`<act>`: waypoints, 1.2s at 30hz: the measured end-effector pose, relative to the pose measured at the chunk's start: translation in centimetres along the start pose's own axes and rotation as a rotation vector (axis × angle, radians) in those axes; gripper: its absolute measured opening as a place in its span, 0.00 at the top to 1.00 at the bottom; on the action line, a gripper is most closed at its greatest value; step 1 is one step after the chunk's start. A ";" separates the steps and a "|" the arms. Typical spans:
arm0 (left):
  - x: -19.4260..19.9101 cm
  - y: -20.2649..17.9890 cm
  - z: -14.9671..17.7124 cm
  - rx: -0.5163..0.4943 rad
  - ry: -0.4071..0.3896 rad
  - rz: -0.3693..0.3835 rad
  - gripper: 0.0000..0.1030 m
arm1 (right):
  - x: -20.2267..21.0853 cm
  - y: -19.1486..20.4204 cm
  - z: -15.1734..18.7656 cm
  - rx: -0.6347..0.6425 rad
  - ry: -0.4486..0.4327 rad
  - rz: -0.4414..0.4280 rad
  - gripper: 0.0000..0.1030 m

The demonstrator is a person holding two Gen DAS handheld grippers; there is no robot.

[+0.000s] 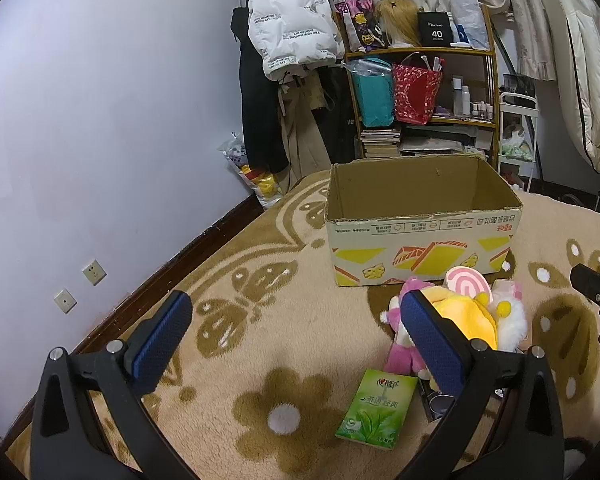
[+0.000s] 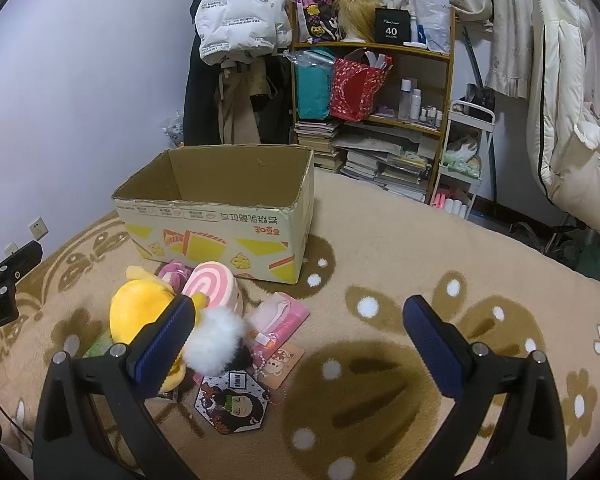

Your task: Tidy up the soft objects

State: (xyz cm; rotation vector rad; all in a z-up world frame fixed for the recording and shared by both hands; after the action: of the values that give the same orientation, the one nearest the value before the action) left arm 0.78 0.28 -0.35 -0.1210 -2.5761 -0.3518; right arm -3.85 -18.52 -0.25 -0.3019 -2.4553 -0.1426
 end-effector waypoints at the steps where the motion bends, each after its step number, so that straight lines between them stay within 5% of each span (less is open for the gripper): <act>1: 0.0 0.0 0.0 0.000 -0.001 0.001 0.00 | 0.0 -0.1 0.0 -0.002 -0.001 0.000 0.00; 36: -0.6 0.1 0.2 0.011 0.029 0.017 0.00 | -0.4 0.2 0.5 0.006 0.010 0.005 0.00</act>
State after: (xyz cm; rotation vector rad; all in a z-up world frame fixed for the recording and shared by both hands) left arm 1.21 0.45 -0.78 -0.1334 -2.5462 -0.3311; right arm -3.82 -18.31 -0.90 -0.3037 -2.4443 -0.1340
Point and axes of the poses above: each gripper's, at about its wrist camera, not at the fingertips, and x roughly against the way its jaws point, y to its left, z to its underside, the point moved 1 cm from there along -x, roughly the way its jaws point, and after that the axes turned 2 degrees about -y, right-handed, at the moved point
